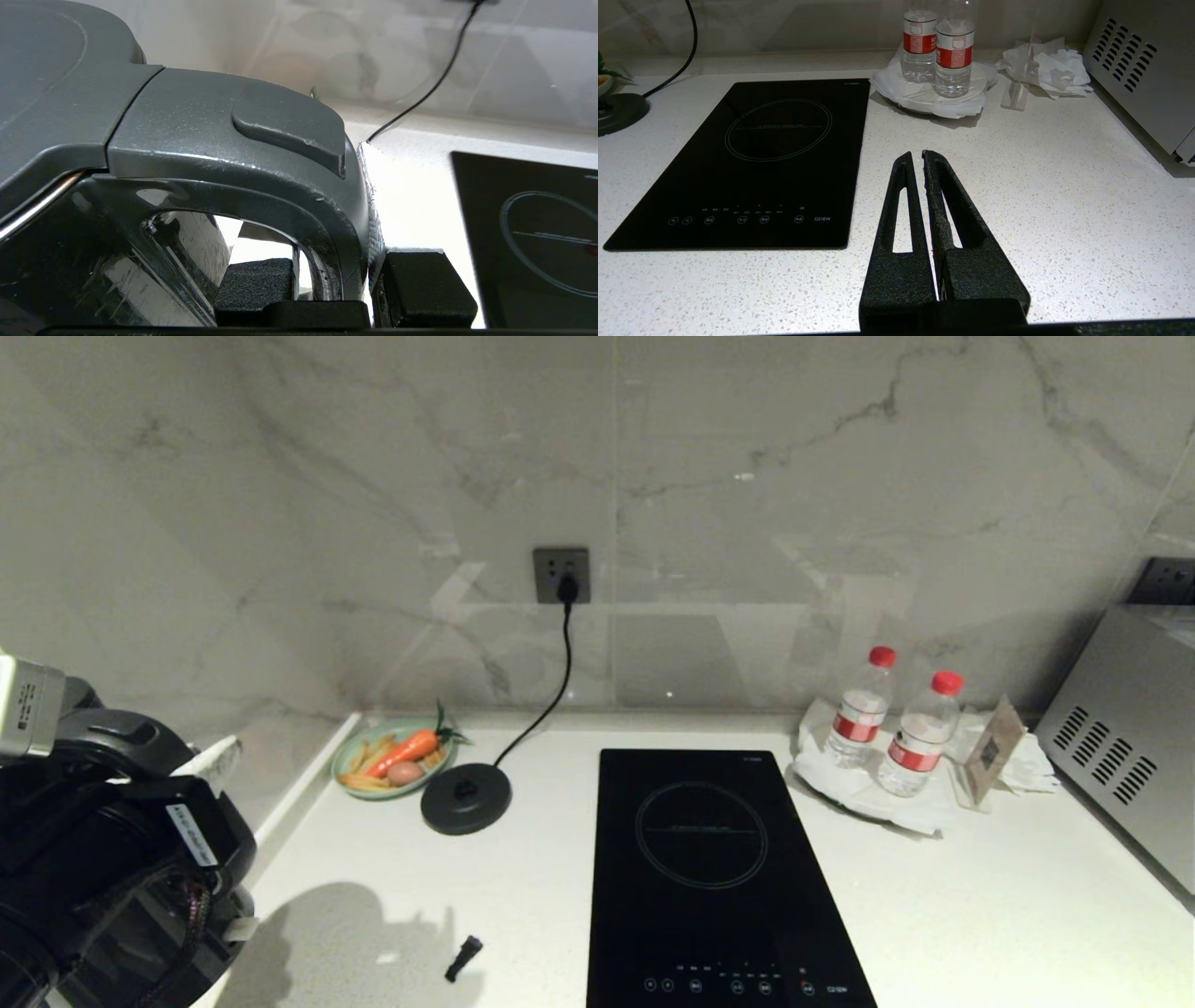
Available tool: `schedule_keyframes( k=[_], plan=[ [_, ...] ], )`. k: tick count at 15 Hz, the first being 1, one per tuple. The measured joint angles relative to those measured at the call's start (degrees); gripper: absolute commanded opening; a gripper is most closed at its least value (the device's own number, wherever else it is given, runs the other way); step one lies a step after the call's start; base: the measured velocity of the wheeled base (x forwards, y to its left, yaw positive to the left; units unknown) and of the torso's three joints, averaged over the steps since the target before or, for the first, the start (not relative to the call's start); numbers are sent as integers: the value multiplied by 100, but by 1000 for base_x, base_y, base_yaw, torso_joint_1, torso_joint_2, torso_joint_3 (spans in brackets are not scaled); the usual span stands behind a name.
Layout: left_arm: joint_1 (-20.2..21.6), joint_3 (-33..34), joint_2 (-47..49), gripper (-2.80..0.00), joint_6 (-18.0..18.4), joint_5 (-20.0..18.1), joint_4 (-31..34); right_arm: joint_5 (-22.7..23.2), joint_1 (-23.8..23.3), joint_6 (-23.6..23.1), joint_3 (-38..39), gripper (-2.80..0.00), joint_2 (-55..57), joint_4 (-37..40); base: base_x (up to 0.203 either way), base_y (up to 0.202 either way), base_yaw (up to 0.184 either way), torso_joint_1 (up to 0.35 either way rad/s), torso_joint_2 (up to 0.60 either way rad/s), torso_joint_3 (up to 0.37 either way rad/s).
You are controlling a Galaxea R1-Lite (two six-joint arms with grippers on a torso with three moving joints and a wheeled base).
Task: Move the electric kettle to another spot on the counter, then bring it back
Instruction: Place it by the sink
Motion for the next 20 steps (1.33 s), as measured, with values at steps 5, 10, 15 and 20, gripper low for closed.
schedule_keyframes(
  k=[5,10,15,20],
  plan=[
    [34,32,147,-280,-37,-26,6,-5,0,18,0,-280,0,0,0,0,0,0,0,0],
    [43,6,240,-280,-43,-23,-13,-5,0,17,0,-280,0,-1,0,0,0,0,0,0],
    [57,-57,367,-280,-62,-26,-45,-1,0,11,0,-280,0,-1,0,0,0,0,0,0],
    [117,-71,395,-280,-65,-23,-39,2,0,7,0,-280,0,1,2,-7,107,3,1,2]
  ],
)
